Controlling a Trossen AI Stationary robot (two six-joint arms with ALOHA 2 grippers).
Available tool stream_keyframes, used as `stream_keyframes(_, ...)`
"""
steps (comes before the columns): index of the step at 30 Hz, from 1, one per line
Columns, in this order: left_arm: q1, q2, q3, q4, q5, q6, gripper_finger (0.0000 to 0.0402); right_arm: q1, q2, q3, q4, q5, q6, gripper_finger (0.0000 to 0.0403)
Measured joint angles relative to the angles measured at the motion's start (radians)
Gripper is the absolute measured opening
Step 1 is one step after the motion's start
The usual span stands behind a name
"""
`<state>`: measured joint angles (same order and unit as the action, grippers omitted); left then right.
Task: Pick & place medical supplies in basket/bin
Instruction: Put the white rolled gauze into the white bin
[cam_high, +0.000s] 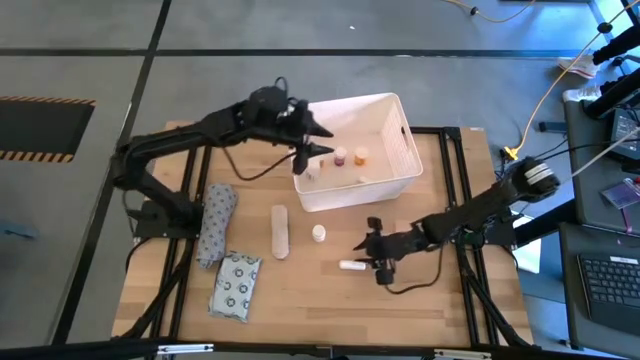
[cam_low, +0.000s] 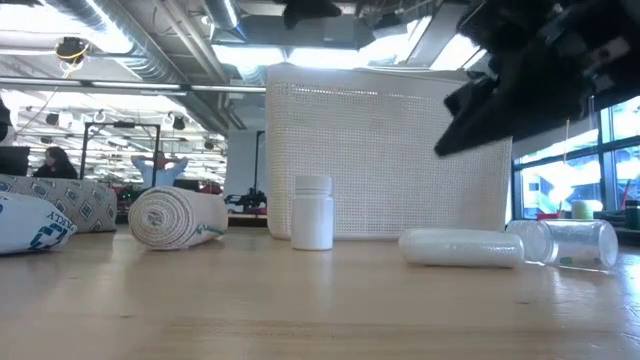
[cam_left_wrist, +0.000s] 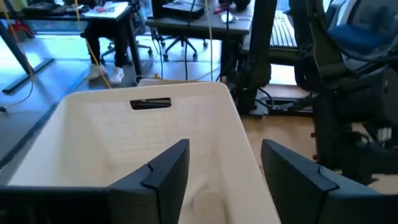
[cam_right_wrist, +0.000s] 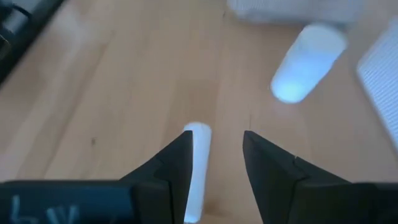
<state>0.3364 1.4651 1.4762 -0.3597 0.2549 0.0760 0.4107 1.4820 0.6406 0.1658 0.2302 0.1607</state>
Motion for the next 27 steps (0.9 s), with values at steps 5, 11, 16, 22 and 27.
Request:
stream_keyframes(5,0.0,-0.104,-0.214,0.136,-0.003,-0.052,0.0189,0.013,0.128,0.095,-0.083,-0.006,0.068,0.0143)
stream_keyframes(11,0.001,-0.144,-0.305,0.165,-0.042,-0.066,0.0192,0.04,0.236,0.217,-0.24,-0.016,0.121,0.0143)
stream_keyframes(16,0.002,-0.142,-0.309,0.169,-0.059,-0.065,0.0189,0.04,0.287,0.248,-0.276,-0.013,0.162,0.0143)
stream_keyframes(22,0.001,-0.142,-0.309,0.156,-0.054,-0.063,0.0192,0.04,0.335,0.248,-0.27,-0.01,0.206,0.0143)
stream_keyframes(27,0.001,-0.142,-0.309,0.146,-0.054,-0.045,0.0189,0.04,0.335,0.248,-0.271,-0.007,0.204,0.0136)
